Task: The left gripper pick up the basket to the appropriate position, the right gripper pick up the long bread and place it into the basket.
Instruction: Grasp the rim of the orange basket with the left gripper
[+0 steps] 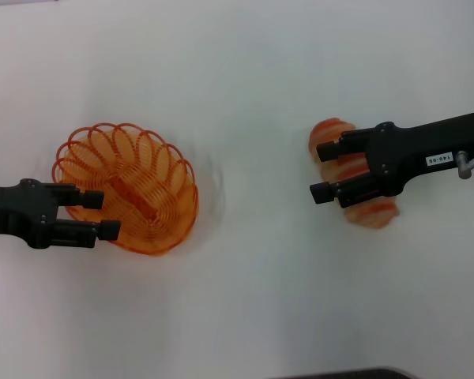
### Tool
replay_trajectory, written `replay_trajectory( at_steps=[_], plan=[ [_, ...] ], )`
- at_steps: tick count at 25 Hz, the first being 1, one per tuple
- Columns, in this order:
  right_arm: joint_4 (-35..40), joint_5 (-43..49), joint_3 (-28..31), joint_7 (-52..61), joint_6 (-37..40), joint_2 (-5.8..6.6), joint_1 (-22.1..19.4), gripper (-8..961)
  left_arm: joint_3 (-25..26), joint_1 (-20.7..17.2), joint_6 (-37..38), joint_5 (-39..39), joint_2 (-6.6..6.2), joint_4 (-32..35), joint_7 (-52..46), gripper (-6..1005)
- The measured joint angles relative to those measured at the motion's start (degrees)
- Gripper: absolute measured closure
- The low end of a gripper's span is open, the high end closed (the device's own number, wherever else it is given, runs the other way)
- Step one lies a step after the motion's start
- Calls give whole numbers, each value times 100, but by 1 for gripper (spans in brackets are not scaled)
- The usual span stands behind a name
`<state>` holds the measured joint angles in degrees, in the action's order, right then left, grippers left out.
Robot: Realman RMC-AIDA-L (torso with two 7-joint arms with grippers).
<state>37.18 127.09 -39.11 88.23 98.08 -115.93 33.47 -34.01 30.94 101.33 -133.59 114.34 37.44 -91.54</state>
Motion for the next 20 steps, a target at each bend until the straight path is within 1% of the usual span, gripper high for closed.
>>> replay_trajectory(
  at_steps=[13, 17, 20],
  plan=[
    [0, 0, 0, 10, 1, 1, 28, 25, 66, 41, 75, 28, -2, 30, -109, 222],
    [0, 0, 0, 10, -1, 1, 37, 25, 301, 239, 262, 49, -49, 158, -516, 223],
    [0, 0, -3, 0, -4, 0, 38, 25, 371, 414, 243, 49, -87, 355, -927, 223]
  ],
)
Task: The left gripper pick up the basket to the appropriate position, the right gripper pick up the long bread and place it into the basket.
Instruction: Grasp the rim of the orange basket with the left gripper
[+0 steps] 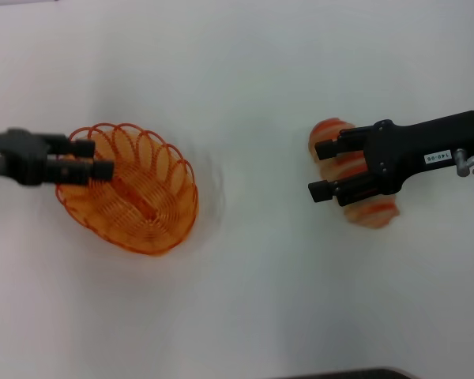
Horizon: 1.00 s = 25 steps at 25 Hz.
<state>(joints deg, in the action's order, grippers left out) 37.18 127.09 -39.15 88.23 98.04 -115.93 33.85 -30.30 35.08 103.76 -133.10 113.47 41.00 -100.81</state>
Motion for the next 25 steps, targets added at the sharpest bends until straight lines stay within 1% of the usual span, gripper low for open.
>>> replay_trajectory(
  at_steps=[2, 6, 7, 8, 12, 18, 21, 25],
  plan=[
    [0, 0, -3, -16, -1, -9, 0, 25, -22, 167, -113, -23, -71, 168, -411, 222],
    [0, 0, -10, -55, -14, -39, -1, 24, -74, 529, -279, -169, -242, 241, -815, 222],
    [0, 0, -15, -74, -22, -50, -1, 24, -74, 529, -279, -169, -242, 241, -815, 222],
    [0, 0, -25, -99, -34, -68, -1, 24, -174, 718, -538, -434, -298, 253, -1081, 222],
    [0, 0, -88, -174, -141, -130, -4, 24, -637, 993, -997, -1006, -319, 308, -1549, 222],
    [-4, 0, -196, -191, -309, -192, -10, 24, -1321, 1218, -1472, -1502, -229, 455, -2151, 223],
    [-29, 0, -273, -197, -387, -207, -8, 24, -1661, 1275, -1620, -1703, -150, 465, -2345, 223],
    [-77, 0, -325, -199, -468, -215, 9, 24, -1960, 1347, -1826, -2136, 36, 466, -2534, 223]
  ],
)
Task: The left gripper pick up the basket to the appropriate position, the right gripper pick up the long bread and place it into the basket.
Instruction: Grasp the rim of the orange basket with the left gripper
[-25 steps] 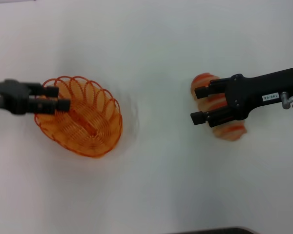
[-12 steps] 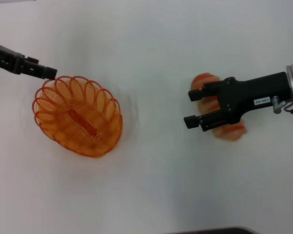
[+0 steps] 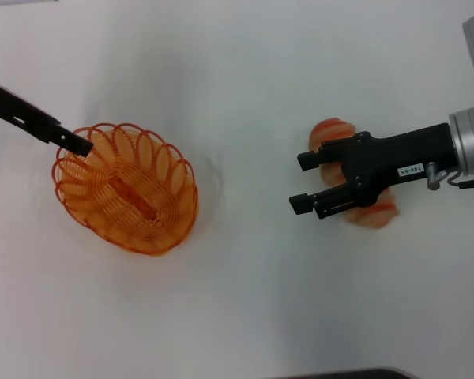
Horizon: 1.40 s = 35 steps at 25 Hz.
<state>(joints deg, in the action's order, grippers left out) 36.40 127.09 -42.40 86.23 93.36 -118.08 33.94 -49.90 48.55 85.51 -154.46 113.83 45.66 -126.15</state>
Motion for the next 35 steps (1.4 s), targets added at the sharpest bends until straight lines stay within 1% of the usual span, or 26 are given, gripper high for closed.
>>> replay_trajectory(
  at_steps=[4, 7, 10, 14, 19, 27, 33, 35],
  plan=[
    [-2, 0, -11, -1, -9, -10, 10, 25, -89, 69, -151, -275, 155, -16, -35, 223],
    [-2, 0, -16, -1, -11, -15, 15, 25, -107, 97, -210, -318, 201, -60, -41, 222],
    [-1, -2, -16, -4, -11, -16, 16, 25, -109, 125, -281, -324, 194, -228, -32, 226],
    [-8, -17, -16, -54, -12, -41, 17, 25, -92, 150, -406, -331, 138, -428, -36, 235],
    [-12, -8, -14, -90, -11, -64, 17, 25, -97, 129, -423, -334, 136, -435, -43, 458],
    [-11, -23, -11, -135, 31, -78, -23, 24, -55, 96, -429, -339, 175, -492, -117, 698],
    [-10, -31, 20, -194, 97, -76, -62, 24, -20, 90, -419, -310, 167, -470, -422, 864],
    [-10, -32, 58, -265, 155, -75, -75, 24, 67, 86, -423, -298, 154, -470, -600, 873]
  ],
)
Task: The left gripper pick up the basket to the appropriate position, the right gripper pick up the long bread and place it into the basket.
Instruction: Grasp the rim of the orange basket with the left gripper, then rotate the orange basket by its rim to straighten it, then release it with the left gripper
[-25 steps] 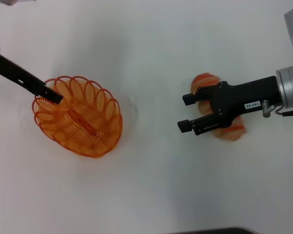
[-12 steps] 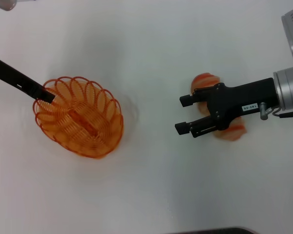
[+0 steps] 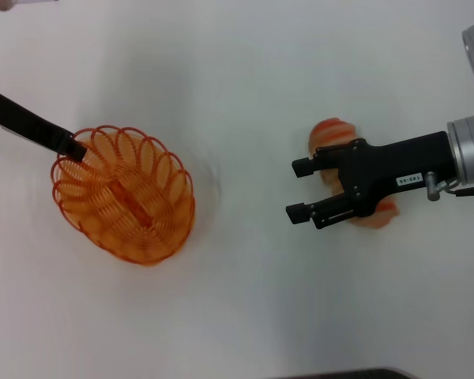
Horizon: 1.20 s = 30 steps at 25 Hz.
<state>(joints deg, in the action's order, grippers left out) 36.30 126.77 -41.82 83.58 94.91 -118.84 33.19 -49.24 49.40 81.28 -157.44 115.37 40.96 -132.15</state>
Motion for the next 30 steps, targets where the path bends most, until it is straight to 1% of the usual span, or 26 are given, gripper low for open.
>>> replay_trajectory(
  at_steps=[3, 4, 9, 13, 16, 18, 23, 26, 28, 30],
  plan=[
    [-1, -3, 75, -112, 33, 1, -11, 25, 326, -3, 40, 3, -11, 15, -292, 887],
    [-3, -4, 107, -136, 39, 2, -13, 25, 573, -1, 90, 4, -12, 20, -442, 888],
    [-6, -46, 192, -158, 108, 40, -14, 25, 1056, -17, 155, 7, -48, 1, -832, 894],
    [-2, -149, 201, -178, 220, 66, -11, 25, 1155, -63, 159, 11, -87, 1, -1392, 906],
    [52, -172, 205, -192, 379, 71, -14, 24, 1161, -123, 116, 30, -68, 26, -1904, 909],
    [64, -176, 212, -218, 465, 77, -14, 24, 1170, -169, 67, 71, -20, 31, -2153, 908],
    [67, -169, 205, -488, 604, 113, -18, 24, 1319, -283, -12, 133, 199, 46, -2538, 909],
    [67, -162, 189, -629, 804, 170, -18, 24, 1455, -397, -64, 177, 373, 226, -2675, 909],
    [66, -161, 190, -729, 874, 200, -22, 25, 1637, -512, -103, 211, 555, 463, -2715, 910],
    [64, -161, 190, -808, 895, 221, -37, 25, 1764, -593, -122, 241, 679, 654, -2737, 910]
  ],
)
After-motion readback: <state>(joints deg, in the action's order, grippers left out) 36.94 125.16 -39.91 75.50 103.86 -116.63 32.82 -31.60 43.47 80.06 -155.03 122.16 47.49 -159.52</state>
